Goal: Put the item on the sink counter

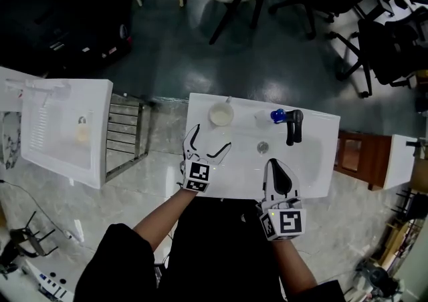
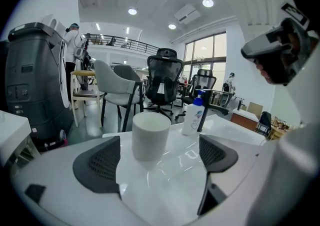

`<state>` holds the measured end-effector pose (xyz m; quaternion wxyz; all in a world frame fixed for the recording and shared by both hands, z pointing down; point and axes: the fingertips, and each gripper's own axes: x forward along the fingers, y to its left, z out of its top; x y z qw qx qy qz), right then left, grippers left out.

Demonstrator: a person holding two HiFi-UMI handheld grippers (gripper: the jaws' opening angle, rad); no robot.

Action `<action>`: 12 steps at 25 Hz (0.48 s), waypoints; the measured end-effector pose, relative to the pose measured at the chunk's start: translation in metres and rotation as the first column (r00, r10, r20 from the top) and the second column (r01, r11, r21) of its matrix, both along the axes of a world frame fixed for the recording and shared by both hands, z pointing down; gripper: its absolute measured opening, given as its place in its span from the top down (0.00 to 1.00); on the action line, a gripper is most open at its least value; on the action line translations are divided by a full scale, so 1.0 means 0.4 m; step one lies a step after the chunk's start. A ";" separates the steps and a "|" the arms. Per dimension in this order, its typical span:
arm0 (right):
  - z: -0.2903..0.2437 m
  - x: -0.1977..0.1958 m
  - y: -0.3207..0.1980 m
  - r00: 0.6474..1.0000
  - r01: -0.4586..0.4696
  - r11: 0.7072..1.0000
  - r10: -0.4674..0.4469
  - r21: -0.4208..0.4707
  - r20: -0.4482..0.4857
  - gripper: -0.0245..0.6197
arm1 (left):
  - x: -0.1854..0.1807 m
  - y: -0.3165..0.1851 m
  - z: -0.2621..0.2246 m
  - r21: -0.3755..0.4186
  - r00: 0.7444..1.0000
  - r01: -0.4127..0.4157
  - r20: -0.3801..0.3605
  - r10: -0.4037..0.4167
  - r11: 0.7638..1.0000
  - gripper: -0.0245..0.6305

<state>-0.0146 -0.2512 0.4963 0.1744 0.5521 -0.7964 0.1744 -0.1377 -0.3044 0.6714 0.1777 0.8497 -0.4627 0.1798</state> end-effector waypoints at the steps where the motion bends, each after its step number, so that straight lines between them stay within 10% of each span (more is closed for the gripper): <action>1: -0.004 0.002 0.003 1.000 0.004 1.000 -0.004 0.002 -0.005 0.91 | 0.001 0.017 -0.012 -0.009 1.000 -0.004 -0.013 0.003 1.000 0.23; 12: -0.050 0.080 0.088 1.000 -0.018 1.000 0.019 0.017 -0.012 0.91 | 0.088 0.136 -0.257 0.062 0.994 -0.022 -0.107 0.029 0.998 0.23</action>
